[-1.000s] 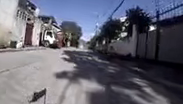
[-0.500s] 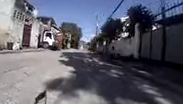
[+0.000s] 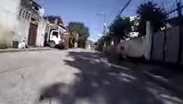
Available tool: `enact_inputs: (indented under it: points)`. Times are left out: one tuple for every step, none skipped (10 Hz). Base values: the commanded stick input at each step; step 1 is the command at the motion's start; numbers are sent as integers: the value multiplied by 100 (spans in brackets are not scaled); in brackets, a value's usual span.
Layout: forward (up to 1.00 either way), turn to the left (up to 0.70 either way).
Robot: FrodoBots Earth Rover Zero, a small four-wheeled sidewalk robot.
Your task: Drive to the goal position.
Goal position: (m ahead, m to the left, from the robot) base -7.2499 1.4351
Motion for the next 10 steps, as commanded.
enact_inputs:
  points:
    - [0, 83]
    - [0, 83]
    - [0, 83]
    - [0, 83]
    - [0, 82]
    - [0, 82]
    - [0, 82]
    - [0, 82]
    - [0, 81]
    - [0, 81]
